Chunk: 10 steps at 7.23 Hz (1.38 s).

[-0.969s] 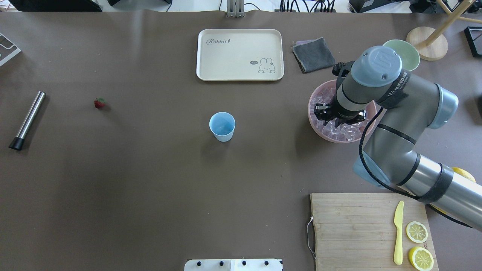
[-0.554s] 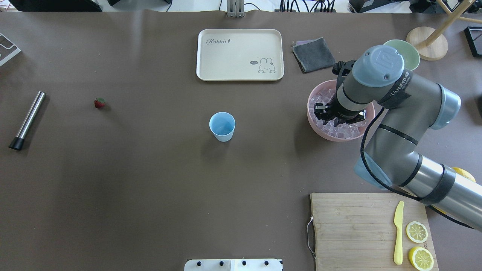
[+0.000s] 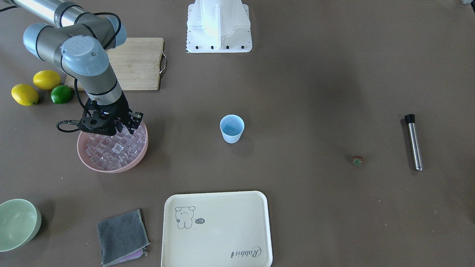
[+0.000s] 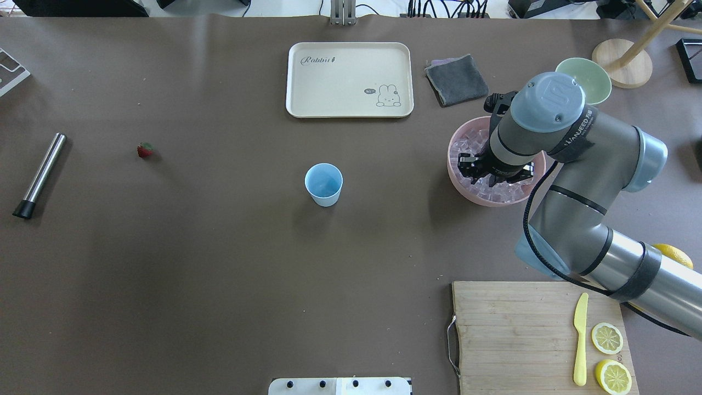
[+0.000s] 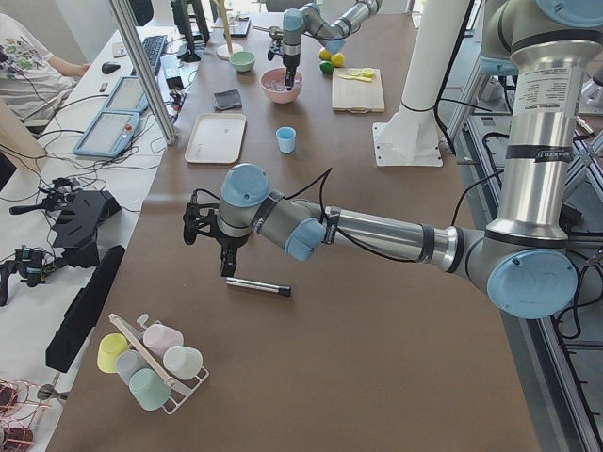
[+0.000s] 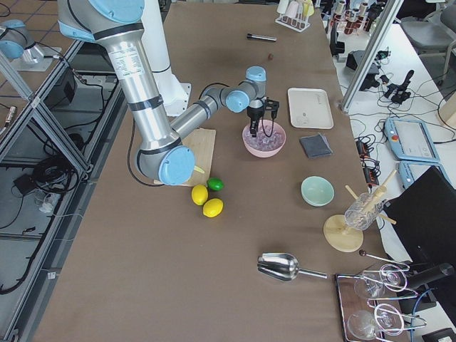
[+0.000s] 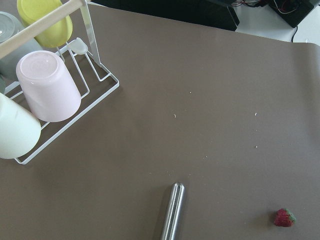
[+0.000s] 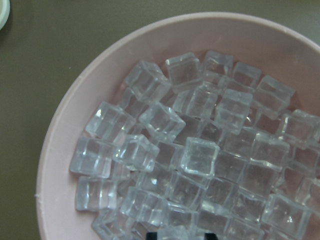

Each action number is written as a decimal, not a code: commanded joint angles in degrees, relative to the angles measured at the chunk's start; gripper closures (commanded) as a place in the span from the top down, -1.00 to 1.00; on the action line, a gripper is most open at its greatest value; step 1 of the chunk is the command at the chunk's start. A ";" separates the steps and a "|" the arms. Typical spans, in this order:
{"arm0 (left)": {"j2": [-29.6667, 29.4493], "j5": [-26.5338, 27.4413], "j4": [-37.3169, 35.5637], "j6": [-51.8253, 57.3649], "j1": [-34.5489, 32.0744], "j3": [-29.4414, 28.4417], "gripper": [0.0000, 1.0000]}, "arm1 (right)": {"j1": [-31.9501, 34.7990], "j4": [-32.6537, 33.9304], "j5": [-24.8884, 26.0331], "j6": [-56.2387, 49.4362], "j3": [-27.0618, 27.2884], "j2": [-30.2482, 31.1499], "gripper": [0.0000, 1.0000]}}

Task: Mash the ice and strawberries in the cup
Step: 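Lower the right gripper into the bowl and grasp another ice cube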

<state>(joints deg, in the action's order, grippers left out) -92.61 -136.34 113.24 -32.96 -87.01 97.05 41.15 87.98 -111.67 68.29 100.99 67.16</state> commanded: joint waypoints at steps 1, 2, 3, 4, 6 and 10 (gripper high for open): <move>0.06 0.02 0.05 0.00 0.00 -0.01 0.95 | -0.11 0.00 0.14 0.17 -0.01 -0.27 -0.47; 0.07 -0.06 0.05 0.00 0.00 0.07 0.95 | -0.19 0.00 0.49 0.18 0.17 -0.27 -0.57; 0.15 -0.07 0.05 0.00 0.00 0.07 0.95 | -0.19 -0.09 0.75 0.18 0.17 -0.19 -0.72; 0.15 0.02 0.14 0.00 0.00 0.07 0.95 | -0.28 -0.09 1.19 0.18 0.17 -0.19 -0.83; 0.15 0.02 0.14 -0.09 0.00 0.25 0.95 | -0.19 0.08 1.28 0.18 1.57 -0.01 -1.00; 0.15 0.02 0.23 -0.09 0.00 0.25 0.95 | 0.86 10.20 0.67 0.18 3.16 -10.14 -1.00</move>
<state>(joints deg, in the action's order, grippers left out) -92.46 -136.34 113.42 -33.08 -87.01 97.29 42.06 91.33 -111.00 68.43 104.25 63.23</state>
